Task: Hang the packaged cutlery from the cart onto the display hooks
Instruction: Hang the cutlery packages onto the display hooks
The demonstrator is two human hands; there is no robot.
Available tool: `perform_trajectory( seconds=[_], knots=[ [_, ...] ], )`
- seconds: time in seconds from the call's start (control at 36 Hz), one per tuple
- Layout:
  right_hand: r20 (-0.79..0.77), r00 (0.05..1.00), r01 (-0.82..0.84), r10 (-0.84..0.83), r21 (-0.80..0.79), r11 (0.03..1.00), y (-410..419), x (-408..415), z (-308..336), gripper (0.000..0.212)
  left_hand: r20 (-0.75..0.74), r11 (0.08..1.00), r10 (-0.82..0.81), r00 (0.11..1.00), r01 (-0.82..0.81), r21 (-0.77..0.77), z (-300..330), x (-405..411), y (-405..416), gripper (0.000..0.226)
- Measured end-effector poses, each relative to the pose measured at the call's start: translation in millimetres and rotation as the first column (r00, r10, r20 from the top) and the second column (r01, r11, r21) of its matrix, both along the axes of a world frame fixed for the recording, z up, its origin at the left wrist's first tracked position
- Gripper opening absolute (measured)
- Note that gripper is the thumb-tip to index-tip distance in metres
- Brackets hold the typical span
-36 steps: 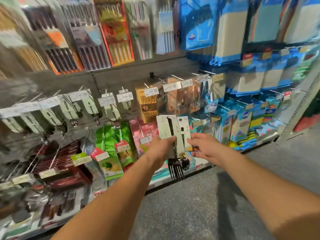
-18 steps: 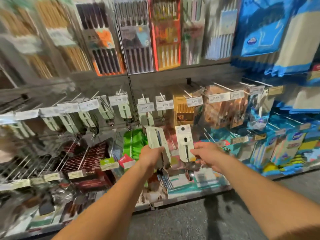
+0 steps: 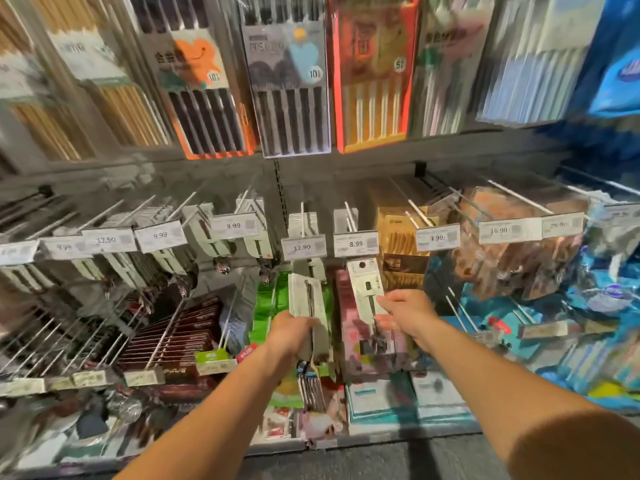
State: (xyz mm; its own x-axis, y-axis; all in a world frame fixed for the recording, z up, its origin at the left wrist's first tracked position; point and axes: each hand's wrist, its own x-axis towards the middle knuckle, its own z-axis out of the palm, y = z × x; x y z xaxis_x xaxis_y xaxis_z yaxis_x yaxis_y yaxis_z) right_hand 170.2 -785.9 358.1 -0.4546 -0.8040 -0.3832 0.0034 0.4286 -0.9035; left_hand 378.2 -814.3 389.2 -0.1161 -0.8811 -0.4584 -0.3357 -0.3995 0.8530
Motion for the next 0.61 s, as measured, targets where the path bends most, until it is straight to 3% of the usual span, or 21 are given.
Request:
perform_trajectory(
  seconds=[0.03,0.08,0.25,0.33,0.42,0.47,0.61],
  knots=[
    [0.008,1.0,0.003,-0.002,-0.008,1.0,-7,-2,0,0.022,0.005,1.0,0.021,1.0,-0.021,-0.008,-1,-3,-8,0.008],
    [0.037,0.999,0.004,-0.003,-0.034,0.999,-20,-6,3,0.029,0.013,0.999,0.035,0.999,-0.035,0.016,-5,-10,-22,0.02],
    [0.083,0.996,-0.033,0.04,-0.084,0.996,-46,-19,7,0.029,-0.007,1.0,0.025,1.0,-0.025,-0.012,-6,-34,-43,0.03],
    [0.068,0.995,-0.06,0.066,-0.088,0.994,-49,-19,12,0.018,-0.064,1.0,-0.001,0.998,0.001,0.01,-14,-41,-51,0.057],
    [0.072,0.992,-0.097,0.102,-0.074,0.993,-56,-18,9,0.03,-0.074,1.0,-0.004,0.997,0.005,0.016,-50,-41,-74,0.075],
    [0.08,0.989,-0.116,0.121,-0.058,0.992,-61,-18,6,0.036,-0.051,1.0,-0.007,0.999,0.008,0.011,-43,-41,-73,0.071],
    [-0.023,0.994,-0.112,0.111,-0.034,0.993,-70,-12,8,0.008,-0.004,1.0,-0.014,1.0,0.014,-0.027,-13,-40,-59,0.021]
  ],
)
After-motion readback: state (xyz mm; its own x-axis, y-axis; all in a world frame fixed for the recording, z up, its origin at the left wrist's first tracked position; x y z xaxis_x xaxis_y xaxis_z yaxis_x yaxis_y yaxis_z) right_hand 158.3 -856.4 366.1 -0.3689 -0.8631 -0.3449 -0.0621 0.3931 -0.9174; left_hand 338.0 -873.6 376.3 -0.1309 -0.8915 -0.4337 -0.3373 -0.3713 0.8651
